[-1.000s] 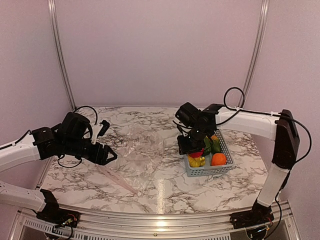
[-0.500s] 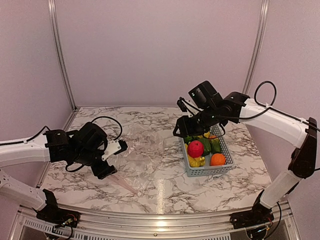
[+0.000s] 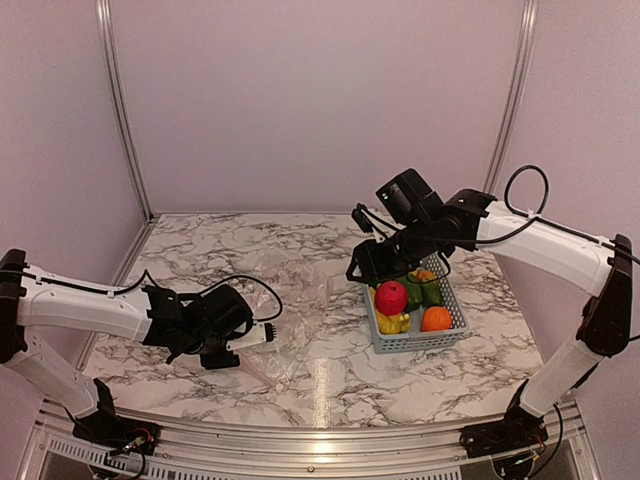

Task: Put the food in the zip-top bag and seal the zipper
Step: Pick up the zipper food storage bag at the center of the board.

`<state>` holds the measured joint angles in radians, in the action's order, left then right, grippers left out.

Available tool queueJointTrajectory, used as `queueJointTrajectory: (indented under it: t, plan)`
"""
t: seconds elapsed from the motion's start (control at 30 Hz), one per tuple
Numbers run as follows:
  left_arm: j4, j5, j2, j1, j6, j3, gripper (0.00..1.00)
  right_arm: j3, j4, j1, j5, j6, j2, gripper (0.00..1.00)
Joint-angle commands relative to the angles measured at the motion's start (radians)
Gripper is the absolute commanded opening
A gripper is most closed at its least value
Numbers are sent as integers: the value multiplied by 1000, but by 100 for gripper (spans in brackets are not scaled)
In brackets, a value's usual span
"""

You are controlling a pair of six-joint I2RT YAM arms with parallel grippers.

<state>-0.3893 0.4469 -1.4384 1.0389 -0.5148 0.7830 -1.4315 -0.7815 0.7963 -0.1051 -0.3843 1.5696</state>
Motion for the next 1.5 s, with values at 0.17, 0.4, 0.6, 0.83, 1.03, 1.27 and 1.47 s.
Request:
queueJointTrajectory:
  t: [0.17, 0.4, 0.6, 0.83, 1.03, 1.27, 1.47]
  plan:
    - [111, -20, -90, 26, -119, -2, 67, 21, 30, -50, -43, -11, -26, 50]
    - [89, -70, -67, 43, -149, -9, 67, 48, 44, -67, -58, -44, -35, 50]
    - [47, -93, -21, 46, -123, -27, 72, 49, 72, -70, -83, -66, -31, 49]
    - [115, 43, -54, 47, -148, -80, 69, 55, 69, -75, -88, -65, -37, 49]
    - [154, 95, -106, 47, -131, -29, 57, 48, 66, -81, -105, -58, -32, 49]
    - [119, 38, -126, 53, -123, 21, 44, 60, 60, -82, -105, -58, -40, 49]
    - [94, -6, -149, 58, -103, 50, 39, 78, 63, -82, -103, -71, -53, 49]
